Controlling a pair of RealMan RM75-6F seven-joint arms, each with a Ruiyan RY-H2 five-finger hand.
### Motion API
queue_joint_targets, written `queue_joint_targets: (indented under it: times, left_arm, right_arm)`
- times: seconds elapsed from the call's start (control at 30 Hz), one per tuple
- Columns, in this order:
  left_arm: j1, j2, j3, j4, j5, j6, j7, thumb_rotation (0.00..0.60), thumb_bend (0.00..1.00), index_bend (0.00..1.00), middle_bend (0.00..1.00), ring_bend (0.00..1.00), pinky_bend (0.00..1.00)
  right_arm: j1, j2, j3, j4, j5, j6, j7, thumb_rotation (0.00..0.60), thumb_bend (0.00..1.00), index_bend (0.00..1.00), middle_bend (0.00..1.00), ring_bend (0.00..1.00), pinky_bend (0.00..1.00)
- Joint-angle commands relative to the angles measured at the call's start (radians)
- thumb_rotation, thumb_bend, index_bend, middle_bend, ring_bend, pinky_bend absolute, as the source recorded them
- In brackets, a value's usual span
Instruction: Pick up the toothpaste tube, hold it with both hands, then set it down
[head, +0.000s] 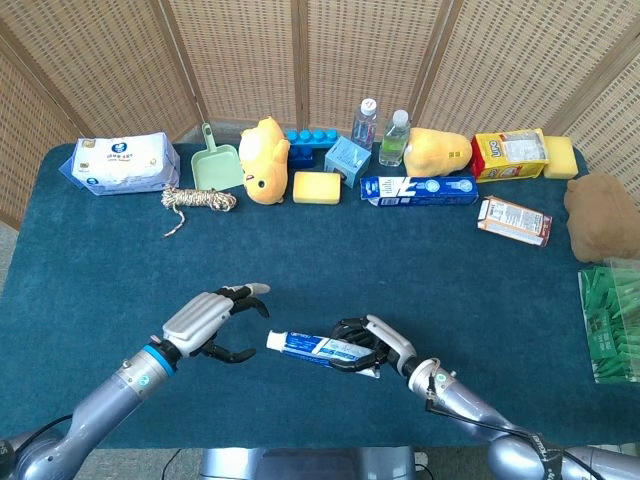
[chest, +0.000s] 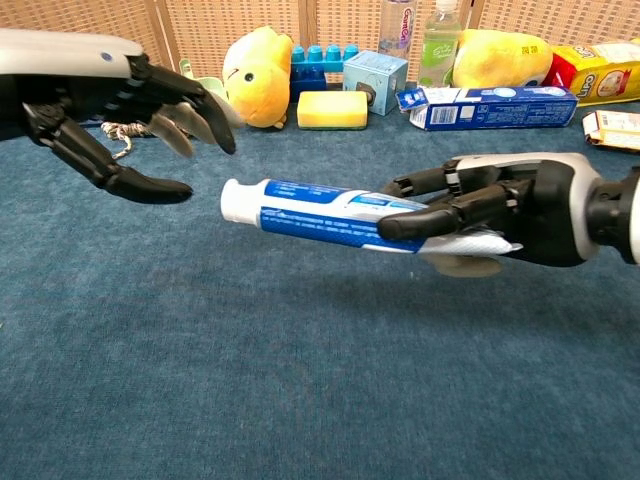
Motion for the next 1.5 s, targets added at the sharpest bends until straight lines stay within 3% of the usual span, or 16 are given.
queue_joint_targets:
  times: [0.03, 1.5]
  left_arm:
    - [-0.013, -0.013, 0.002, 0.003, -0.009, -0.006, -0.005, 0.515, 0.24, 0.32, 0.13, 0.15, 0.18]
    - [-0.066, -0.03, 0.043, 0.009, -0.03, 0.003, -0.032, 0.508, 0.24, 0.41, 0.13, 0.15, 0.19]
  right_arm:
    - [0.011, -0.006, -0.004, 0.001, 0.013, 0.004, -0.004, 0.6, 0.39, 0.9, 0.82, 0.78, 0.92]
    - [0.034, 0.026, 0.002, -0.01, 0.155, 0.079, 0.027, 0.6, 0.41, 0.9, 0.82, 0.78, 0.92]
